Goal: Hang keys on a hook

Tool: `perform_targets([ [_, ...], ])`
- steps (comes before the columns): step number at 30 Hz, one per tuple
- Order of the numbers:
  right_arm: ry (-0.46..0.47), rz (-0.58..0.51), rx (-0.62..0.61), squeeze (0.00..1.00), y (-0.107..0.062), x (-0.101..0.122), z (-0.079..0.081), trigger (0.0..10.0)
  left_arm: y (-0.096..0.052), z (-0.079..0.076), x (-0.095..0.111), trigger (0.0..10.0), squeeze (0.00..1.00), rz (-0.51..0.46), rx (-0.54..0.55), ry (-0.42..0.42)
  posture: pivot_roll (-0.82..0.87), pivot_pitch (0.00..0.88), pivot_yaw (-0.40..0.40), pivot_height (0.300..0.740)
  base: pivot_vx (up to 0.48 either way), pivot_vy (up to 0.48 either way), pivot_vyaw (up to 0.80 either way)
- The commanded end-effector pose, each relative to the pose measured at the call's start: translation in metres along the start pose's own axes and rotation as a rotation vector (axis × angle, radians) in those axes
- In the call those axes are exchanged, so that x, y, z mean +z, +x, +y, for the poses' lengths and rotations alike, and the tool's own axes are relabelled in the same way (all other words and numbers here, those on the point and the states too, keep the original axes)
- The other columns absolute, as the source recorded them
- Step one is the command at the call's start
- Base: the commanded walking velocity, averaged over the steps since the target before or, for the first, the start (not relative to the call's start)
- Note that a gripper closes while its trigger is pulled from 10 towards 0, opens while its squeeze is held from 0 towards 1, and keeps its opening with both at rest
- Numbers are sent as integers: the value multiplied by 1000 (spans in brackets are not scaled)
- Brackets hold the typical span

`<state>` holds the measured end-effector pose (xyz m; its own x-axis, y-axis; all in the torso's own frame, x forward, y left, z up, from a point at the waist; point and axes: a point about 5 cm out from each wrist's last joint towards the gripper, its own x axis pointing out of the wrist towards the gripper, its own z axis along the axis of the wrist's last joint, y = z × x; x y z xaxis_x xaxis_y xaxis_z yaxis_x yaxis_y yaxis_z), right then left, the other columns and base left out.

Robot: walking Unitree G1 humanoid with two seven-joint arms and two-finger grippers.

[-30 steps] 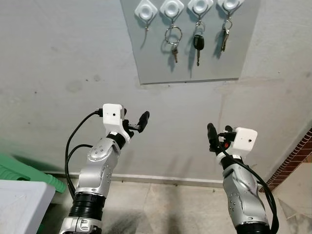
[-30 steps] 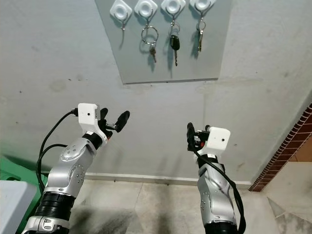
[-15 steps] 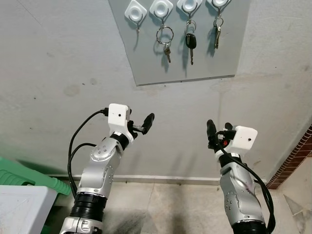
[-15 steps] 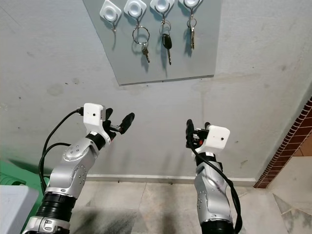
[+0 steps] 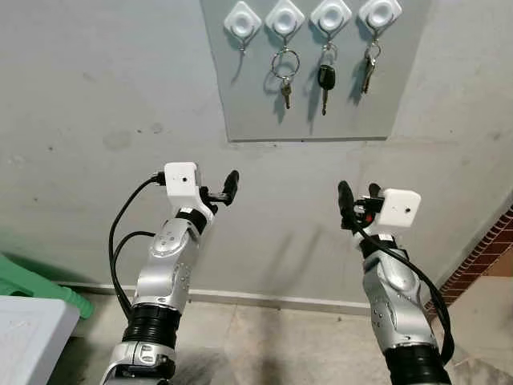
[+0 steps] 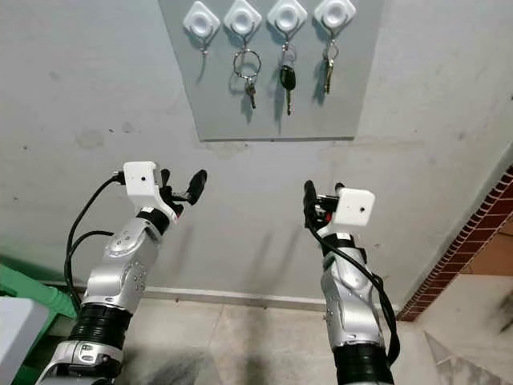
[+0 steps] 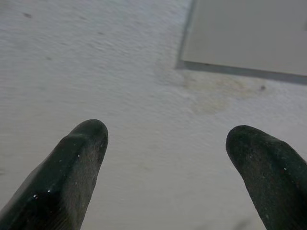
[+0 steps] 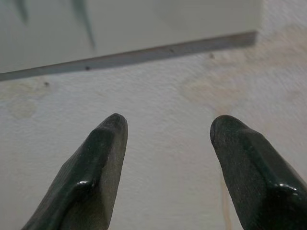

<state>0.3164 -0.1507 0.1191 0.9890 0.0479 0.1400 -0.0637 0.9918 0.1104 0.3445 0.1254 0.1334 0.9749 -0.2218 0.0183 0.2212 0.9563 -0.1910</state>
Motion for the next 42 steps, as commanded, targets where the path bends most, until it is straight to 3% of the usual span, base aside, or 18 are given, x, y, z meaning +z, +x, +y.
perform_targets([
  [1, -20, -4, 39, 0, 3, 1, 6, 10000, 5, 3, 9, 10000, 0, -32, 20, 3, -21, 0, 35, 740, 0, 0, 0],
  [5, -40, -8, 40, 0, 5, 3, 2, 10000, 8, 8, 13, 10000, 0, -47, 64, 14, -16, 0, 29, 740, 0, 0, 0],
  [7, -38, -8, 34, 0, 6, 4, -1, 10000, 8, 10, 14, 10000, 0, -49, 87, 58, -15, 0, 27, 740, 0, 0, 0],
  [9, -56, -9, 26, 0, 7, 5, -3, 10000, 8, 12, 15, 10000, 0, -57, 98, 9, -13, 0, 21, 740, 0, 0, 0],
  [12, -54, 1, 0, 0, 7, 5, -8, 10000, 7, 17, 16, 10000, 0, -62, 127, 18, -12, 0, 17, 740, 0, 0, 0],
  [14, -88, 2, -3, 0, 6, 5, -10, 10000, 7, 21, 18, 10000, 0, -65, 156, -41, -12, 0, 14, 740, 0, 0, 0],
  [17, -126, 2, -11, 0, 5, 5, -13, 10000, 7, 21, 20, 10000, 0, -72, 157, -32, -11, 0, 11, 740, 0, 0, 0],
  [42, -133, 9, -12, 0, 5, 8, -12, 10000, 3, 10, 14, 10000, 0, -87, 125, -3, -19, 0, 8, 740, 0, 0, 772],
])
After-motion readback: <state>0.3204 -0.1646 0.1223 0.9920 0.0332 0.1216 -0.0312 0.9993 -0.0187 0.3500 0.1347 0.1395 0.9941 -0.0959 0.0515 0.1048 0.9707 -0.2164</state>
